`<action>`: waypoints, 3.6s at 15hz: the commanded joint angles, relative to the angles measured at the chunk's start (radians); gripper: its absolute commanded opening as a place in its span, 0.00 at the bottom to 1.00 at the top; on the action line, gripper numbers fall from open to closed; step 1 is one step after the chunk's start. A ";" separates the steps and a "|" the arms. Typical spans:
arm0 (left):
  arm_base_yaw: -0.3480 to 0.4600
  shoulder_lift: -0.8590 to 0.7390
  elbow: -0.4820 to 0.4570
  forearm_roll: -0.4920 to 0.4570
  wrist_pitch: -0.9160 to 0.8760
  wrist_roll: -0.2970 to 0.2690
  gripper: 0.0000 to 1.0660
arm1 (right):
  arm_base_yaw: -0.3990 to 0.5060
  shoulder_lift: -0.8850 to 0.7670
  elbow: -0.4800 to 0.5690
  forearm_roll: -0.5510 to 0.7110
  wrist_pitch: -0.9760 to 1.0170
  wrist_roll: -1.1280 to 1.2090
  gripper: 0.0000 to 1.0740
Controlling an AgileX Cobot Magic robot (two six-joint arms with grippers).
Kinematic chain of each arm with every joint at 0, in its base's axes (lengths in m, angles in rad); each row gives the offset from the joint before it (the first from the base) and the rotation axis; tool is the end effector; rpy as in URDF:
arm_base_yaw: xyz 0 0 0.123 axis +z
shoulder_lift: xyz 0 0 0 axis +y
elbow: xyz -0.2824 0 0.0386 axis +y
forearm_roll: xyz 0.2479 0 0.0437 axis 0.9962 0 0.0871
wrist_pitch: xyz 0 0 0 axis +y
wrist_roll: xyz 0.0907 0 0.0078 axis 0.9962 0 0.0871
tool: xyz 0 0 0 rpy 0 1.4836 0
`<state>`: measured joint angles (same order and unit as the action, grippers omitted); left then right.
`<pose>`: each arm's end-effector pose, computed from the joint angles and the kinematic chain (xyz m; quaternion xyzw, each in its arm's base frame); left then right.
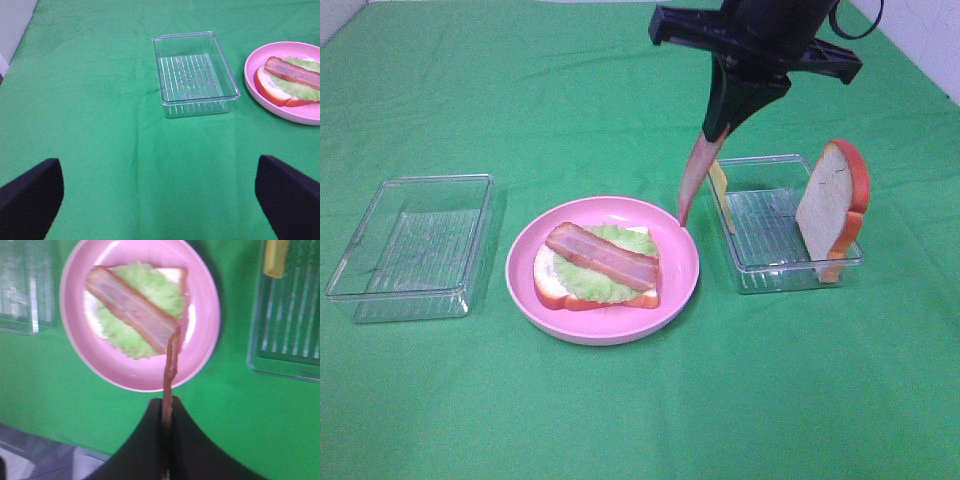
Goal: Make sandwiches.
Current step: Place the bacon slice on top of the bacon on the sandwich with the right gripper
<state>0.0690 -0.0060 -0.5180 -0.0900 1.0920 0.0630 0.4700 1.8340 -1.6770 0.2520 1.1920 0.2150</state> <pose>-0.0089 -0.0079 0.2798 0.0004 0.8543 -0.0106 0.5197 0.3383 0.1955 0.3059 -0.0969 0.9759 0.1667 0.1026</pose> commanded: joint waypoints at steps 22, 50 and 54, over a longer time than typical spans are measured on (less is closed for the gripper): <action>-0.005 -0.011 0.002 -0.001 -0.014 -0.004 0.92 | 0.080 0.359 -0.001 0.687 -0.205 -0.459 0.00; -0.005 -0.011 0.002 -0.001 -0.014 -0.004 0.92 | 0.077 0.366 -0.002 0.049 -0.277 -0.231 0.00; -0.005 -0.011 0.002 -0.001 -0.014 -0.004 0.92 | 0.077 0.366 -0.002 0.048 -0.279 -0.228 0.00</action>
<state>0.0690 -0.0060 -0.5180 -0.0900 1.0920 0.0630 0.5490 2.2010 -1.6780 0.3060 0.9160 -0.0150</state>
